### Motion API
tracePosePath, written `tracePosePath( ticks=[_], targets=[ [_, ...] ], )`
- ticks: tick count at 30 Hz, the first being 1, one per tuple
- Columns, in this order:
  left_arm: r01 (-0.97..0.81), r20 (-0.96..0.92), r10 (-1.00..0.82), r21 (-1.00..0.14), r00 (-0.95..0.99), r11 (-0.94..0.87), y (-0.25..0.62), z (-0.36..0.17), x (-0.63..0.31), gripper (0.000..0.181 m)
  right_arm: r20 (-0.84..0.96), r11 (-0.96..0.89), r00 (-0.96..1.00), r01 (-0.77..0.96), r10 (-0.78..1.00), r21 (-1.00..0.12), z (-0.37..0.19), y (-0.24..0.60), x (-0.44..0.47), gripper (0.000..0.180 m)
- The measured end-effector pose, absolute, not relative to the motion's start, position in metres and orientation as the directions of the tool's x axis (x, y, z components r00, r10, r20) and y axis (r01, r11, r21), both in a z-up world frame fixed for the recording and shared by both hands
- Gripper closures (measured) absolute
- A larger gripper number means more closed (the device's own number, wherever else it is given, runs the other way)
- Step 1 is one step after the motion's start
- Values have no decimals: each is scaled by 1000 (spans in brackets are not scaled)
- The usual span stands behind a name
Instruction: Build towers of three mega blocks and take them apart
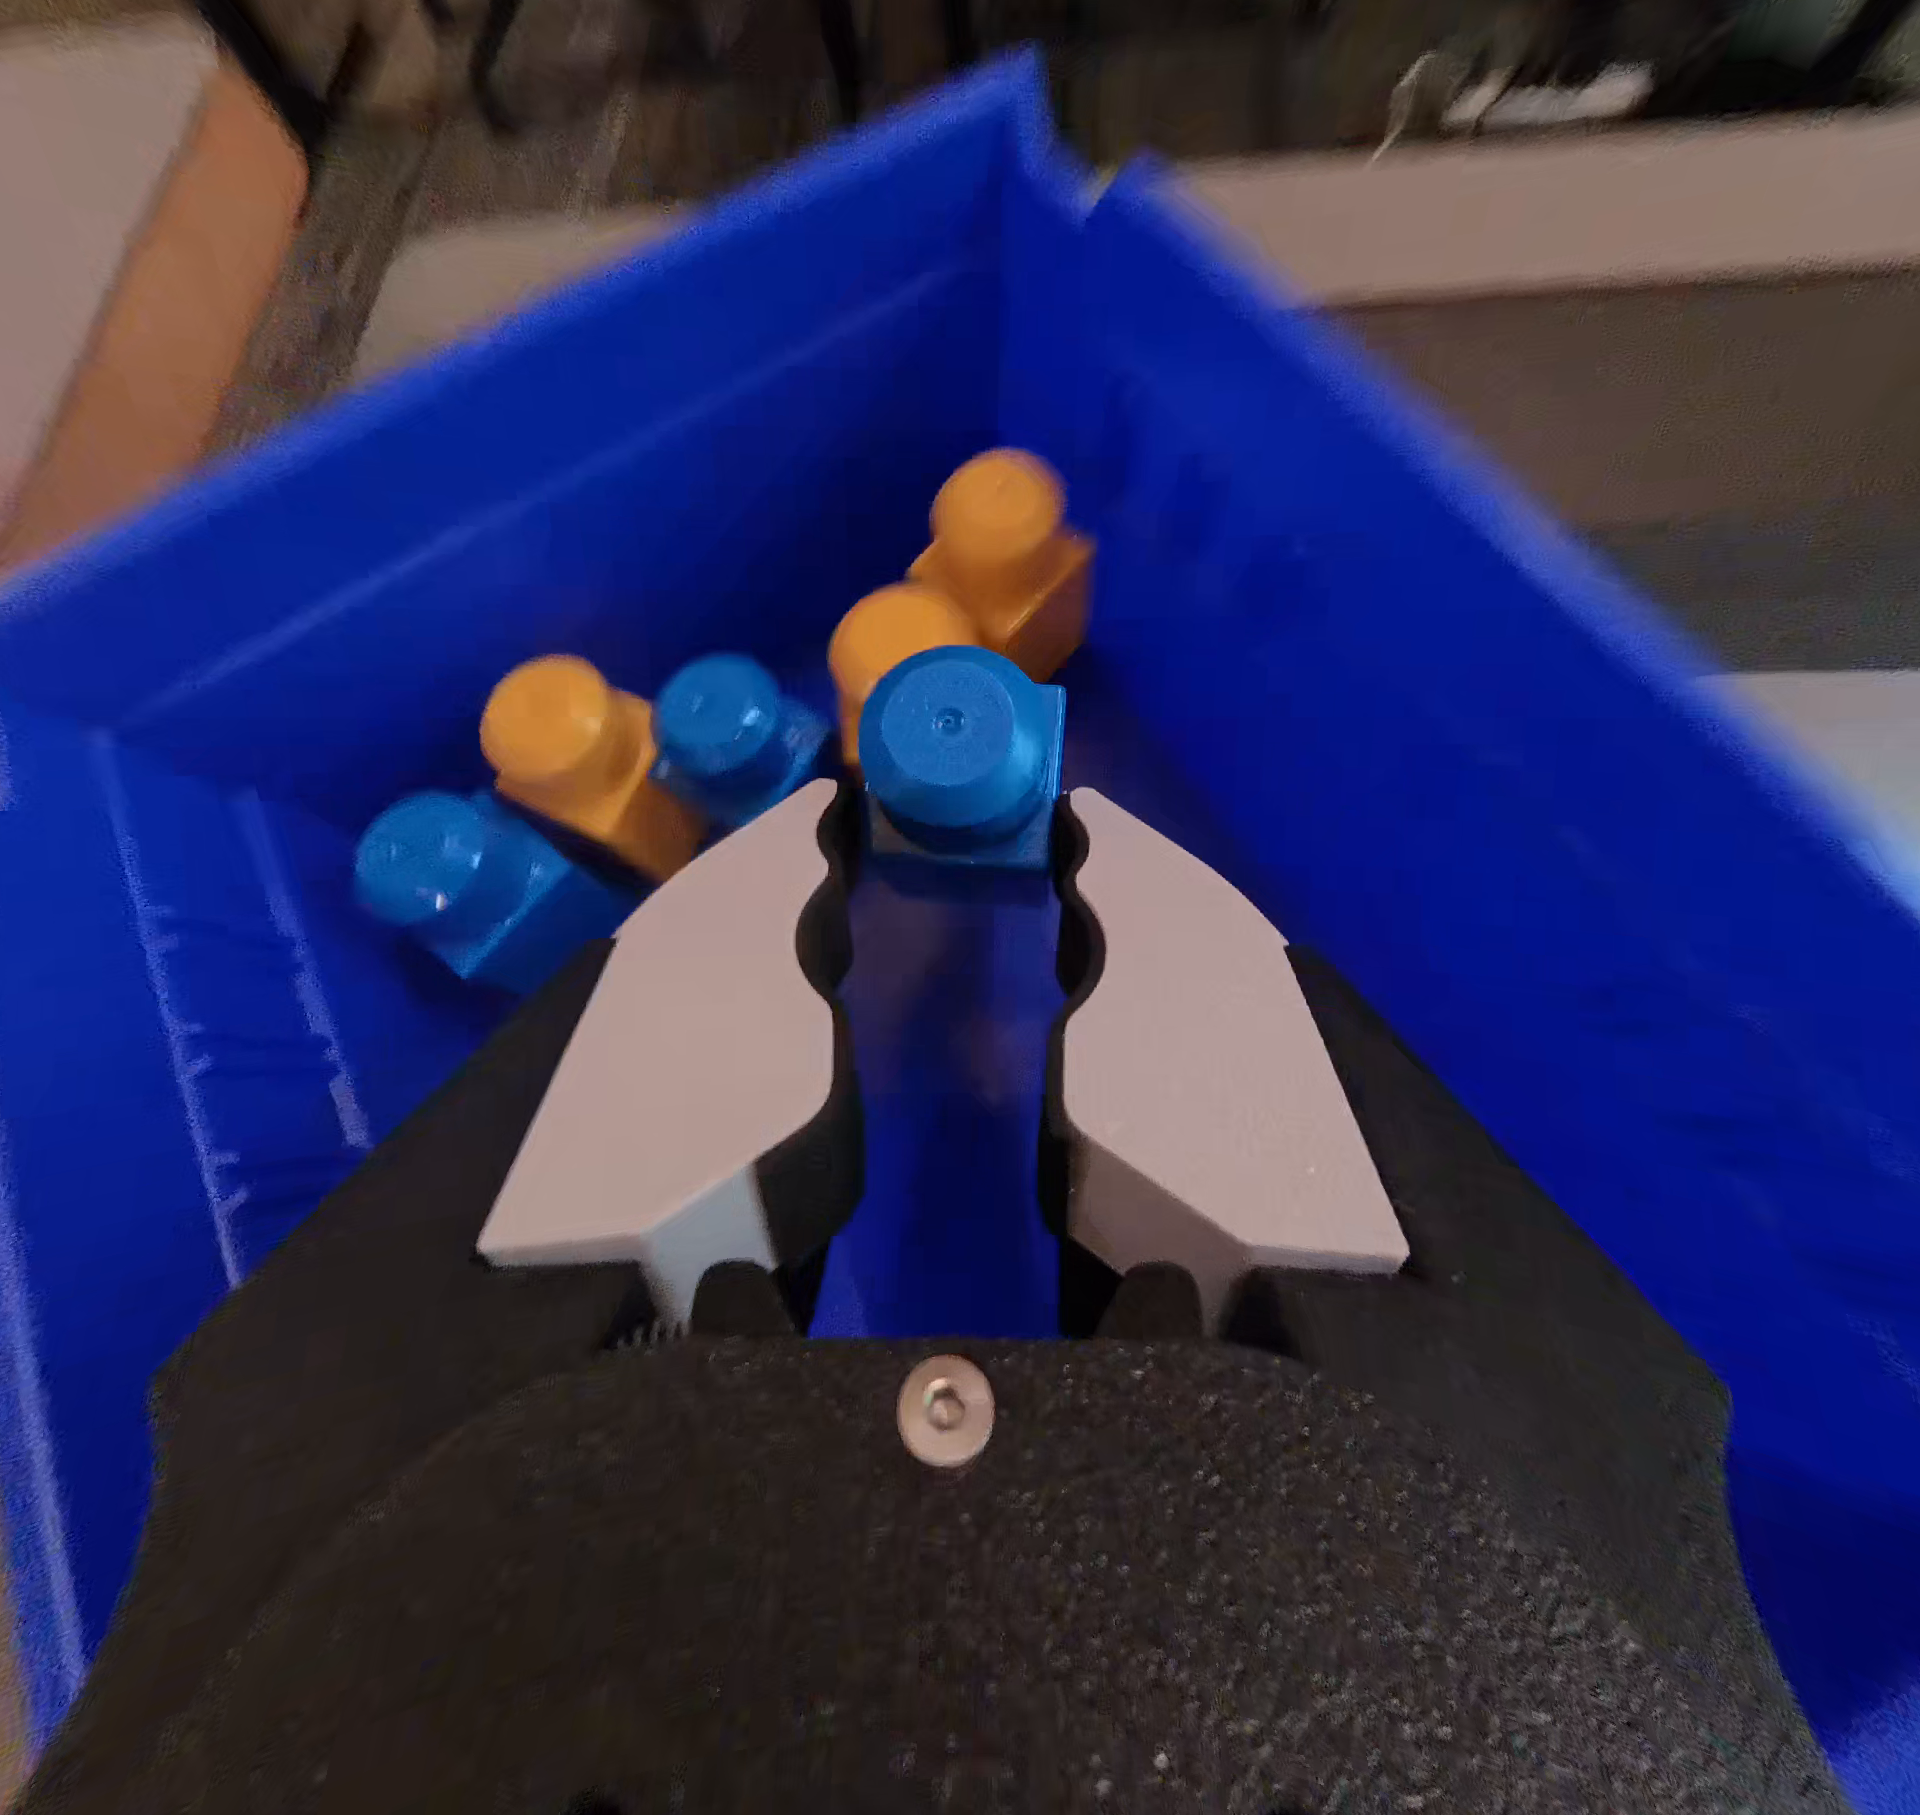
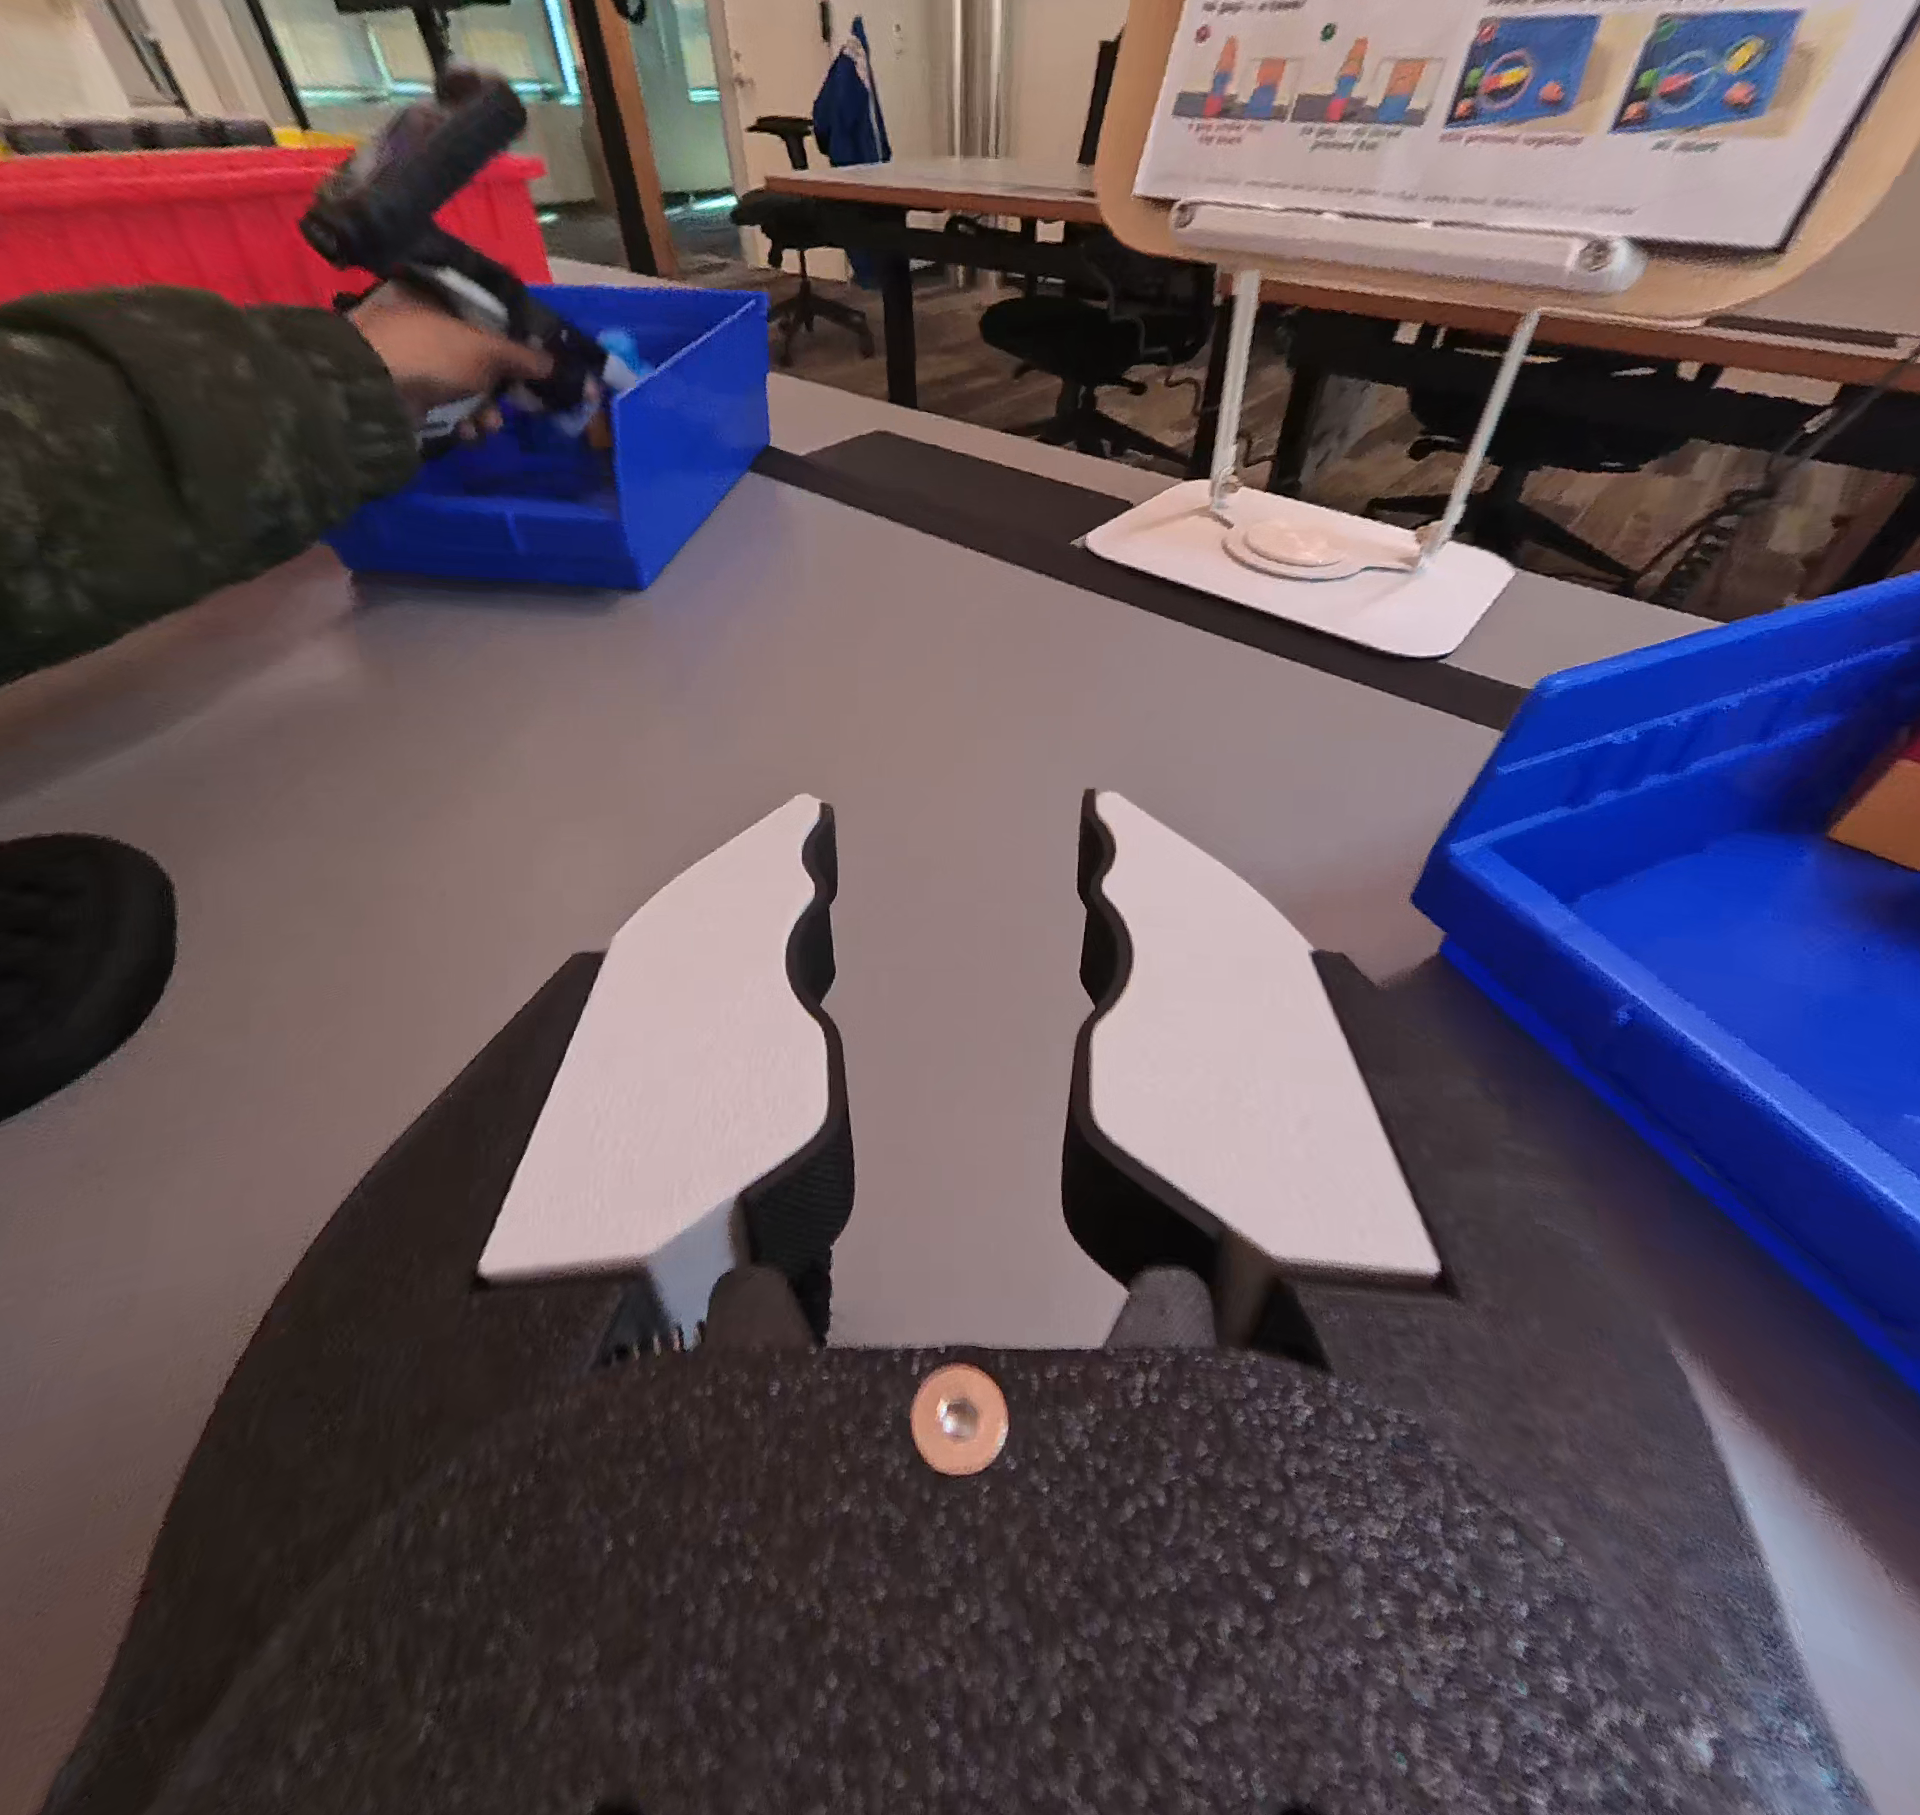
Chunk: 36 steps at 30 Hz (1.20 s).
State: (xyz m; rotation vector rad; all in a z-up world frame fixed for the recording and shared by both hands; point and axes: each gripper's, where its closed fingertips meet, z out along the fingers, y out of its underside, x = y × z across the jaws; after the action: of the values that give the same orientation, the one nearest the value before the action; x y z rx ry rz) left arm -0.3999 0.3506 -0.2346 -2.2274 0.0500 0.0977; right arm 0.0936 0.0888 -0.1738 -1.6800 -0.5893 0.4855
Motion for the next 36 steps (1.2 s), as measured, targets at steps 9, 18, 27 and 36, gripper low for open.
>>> tracePosePath(
  ticks=[9, 18, 27, 36],
  targets=[
    [-345, -134, -904, -939, 407, -16, 170, -114, -132, 145, 6, -162, 569, 244, 822, -956, -185, 67, 38, 133],
    [-433, -126, -989, -890, -75, 146, 37, -173, -7, 145, 123, -33, 313, 448, 942, -894, -191, 44, -19, 120],
    [-383, -93, -996, -919, -6, 88, 59, -155, -35, 141, 174, 22, 249, 516, 953, -856, -211, 38, -10, 143],
    [5, 82, -331, -974, 940, -227, 313, -113, -312, 146, 35, -121, 355, 409, 934, -905, -217, 53, 30, 142]
  ],
)
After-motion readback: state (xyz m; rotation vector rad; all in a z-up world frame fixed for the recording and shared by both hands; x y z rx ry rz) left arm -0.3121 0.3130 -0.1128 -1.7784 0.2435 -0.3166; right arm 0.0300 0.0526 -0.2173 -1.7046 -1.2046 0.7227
